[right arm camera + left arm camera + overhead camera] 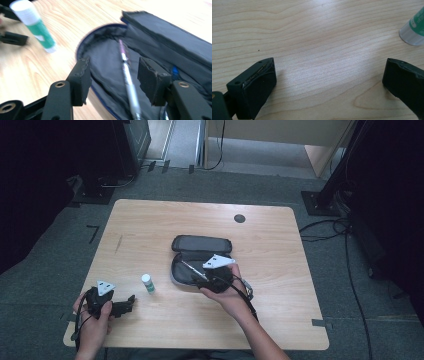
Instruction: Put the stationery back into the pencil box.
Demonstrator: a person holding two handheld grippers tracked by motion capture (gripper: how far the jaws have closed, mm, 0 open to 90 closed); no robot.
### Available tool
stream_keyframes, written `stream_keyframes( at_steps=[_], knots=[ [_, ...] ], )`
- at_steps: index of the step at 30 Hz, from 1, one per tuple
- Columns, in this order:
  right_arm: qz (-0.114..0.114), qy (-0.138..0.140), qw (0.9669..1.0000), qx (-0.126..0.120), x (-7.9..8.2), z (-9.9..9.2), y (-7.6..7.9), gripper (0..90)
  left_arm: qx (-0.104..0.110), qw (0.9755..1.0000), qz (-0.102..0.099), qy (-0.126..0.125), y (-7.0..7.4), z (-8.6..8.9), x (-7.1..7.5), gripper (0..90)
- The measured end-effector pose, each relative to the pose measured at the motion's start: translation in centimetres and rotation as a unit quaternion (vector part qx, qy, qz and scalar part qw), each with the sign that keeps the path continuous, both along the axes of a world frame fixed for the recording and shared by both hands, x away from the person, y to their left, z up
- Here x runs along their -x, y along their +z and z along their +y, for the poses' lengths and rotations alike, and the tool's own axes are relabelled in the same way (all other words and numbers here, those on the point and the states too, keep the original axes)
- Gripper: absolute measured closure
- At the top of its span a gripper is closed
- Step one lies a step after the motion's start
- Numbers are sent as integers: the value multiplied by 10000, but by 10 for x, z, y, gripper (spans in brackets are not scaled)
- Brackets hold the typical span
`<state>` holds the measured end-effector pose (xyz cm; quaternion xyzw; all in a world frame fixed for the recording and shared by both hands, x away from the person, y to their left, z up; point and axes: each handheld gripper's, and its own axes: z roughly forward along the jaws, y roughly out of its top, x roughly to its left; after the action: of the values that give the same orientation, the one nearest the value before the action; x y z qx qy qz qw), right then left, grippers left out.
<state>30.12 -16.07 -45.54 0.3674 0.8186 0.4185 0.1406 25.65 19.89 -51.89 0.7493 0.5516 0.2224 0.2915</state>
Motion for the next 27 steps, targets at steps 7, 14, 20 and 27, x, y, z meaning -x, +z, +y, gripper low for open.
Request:
stream_keyframes(
  at_steps=[7,14,20,27],
  knots=[
    [-111,279,9994,-143,9,21,11,434,-2,10000,-1,-1,0,0,0,0],
    [-117,463,9985,-264,11,45,15,447,-4,10000,-2,-1,0,0,0,0],
    [-103,589,9977,-309,11,65,14,457,4,10000,-2,3,0,0,0,0],
    [-71,661,9972,-349,10,79,11,483,0,10000,-3,0,0,0,0,0]
  ],
)
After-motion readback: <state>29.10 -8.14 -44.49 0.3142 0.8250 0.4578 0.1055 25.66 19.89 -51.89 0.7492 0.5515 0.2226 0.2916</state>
